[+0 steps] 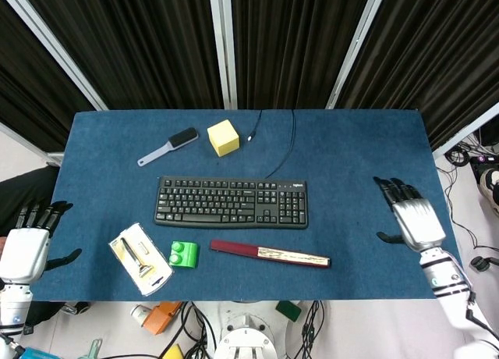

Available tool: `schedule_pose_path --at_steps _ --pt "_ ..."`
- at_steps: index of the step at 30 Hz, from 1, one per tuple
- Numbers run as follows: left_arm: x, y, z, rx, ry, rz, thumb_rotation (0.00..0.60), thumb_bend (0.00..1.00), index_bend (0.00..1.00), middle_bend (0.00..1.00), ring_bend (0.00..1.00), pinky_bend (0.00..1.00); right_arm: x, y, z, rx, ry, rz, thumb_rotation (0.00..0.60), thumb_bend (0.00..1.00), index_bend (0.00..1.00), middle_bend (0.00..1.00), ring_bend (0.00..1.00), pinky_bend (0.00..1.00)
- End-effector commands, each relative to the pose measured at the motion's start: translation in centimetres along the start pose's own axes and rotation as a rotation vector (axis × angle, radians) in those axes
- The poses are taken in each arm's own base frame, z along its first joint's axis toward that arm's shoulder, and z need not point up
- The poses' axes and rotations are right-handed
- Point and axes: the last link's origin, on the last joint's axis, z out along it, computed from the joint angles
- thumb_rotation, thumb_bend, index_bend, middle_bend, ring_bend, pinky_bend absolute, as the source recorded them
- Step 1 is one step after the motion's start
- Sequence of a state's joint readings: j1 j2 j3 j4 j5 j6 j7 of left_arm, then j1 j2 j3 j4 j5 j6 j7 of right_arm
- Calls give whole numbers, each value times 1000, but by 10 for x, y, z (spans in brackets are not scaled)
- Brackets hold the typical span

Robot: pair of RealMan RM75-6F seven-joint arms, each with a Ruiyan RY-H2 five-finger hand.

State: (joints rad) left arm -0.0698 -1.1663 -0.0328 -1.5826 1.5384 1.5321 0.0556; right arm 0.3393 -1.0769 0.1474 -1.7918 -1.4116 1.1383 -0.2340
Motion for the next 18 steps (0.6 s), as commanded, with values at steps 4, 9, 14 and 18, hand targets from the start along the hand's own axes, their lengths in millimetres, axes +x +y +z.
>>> schedule_pose_path --at_steps 4,9,14,18 --pt "-1 0 0 4 0 2 600 30 180 158 65 0 -9 -63 71 171 -201 17 600 684 154 752 844 817" --pt "-2 1 1 1 -7 8 600 30 180 158 66 0 -23 -95 106 221 -291 16 600 996 293 898 996 987" --pt "-2 1 3 5 -11 15 600 30 180 158 66 0 -35 -125 130 253 -358 17 456 1000 297 939 1000 1000" --pt "-3 0 3 9 -13 17 600 30 180 158 66 0 -44 -140 145 253 -401 -5 420 1000 293 944 1000 1000"
